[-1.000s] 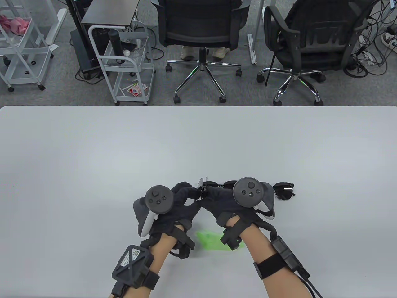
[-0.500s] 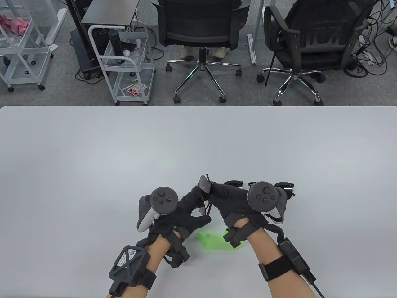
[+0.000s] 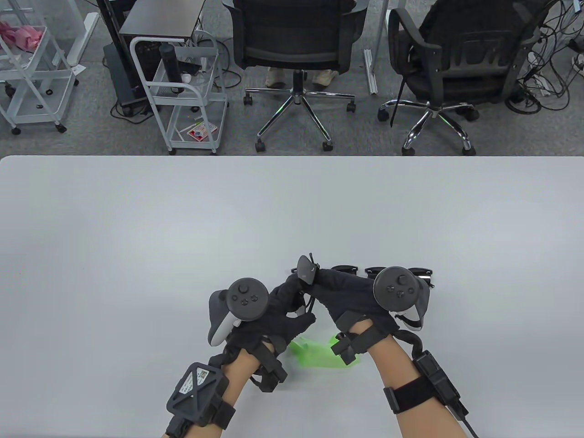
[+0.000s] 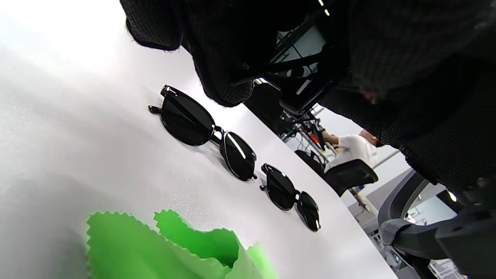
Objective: Dust sunglasses
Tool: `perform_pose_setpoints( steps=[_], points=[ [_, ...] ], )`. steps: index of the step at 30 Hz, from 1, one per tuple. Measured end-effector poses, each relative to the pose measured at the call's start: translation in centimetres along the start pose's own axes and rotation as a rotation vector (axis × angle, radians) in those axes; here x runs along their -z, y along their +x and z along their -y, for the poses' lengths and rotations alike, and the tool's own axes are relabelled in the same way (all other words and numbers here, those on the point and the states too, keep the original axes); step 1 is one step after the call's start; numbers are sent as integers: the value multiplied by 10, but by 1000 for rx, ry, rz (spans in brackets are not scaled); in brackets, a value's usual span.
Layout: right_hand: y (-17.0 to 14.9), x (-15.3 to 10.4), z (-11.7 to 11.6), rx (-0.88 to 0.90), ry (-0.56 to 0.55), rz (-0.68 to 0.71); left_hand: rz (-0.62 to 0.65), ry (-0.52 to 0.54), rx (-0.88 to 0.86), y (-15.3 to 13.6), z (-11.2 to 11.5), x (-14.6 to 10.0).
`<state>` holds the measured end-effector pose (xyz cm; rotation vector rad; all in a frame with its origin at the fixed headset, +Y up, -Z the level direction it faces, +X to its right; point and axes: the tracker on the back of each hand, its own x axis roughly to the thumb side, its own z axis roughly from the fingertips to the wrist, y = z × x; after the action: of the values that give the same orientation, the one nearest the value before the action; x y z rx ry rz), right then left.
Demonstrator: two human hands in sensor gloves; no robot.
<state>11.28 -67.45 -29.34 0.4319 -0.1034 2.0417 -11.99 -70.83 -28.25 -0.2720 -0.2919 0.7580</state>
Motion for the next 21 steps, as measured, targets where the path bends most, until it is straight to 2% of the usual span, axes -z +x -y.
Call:
perform_pose_setpoints(
  steps=[13,17,21],
  points=[
    [-23,-3,10,252,-4,-99,47,-20,-140,-4,-10,-3],
    [-44,-9,13,423,-50,-230,55,23,-299,-9,-20,-5],
    [-58,-16,5,593,-59,-375,44,92,-433,-17,-29,-8]
  ],
)
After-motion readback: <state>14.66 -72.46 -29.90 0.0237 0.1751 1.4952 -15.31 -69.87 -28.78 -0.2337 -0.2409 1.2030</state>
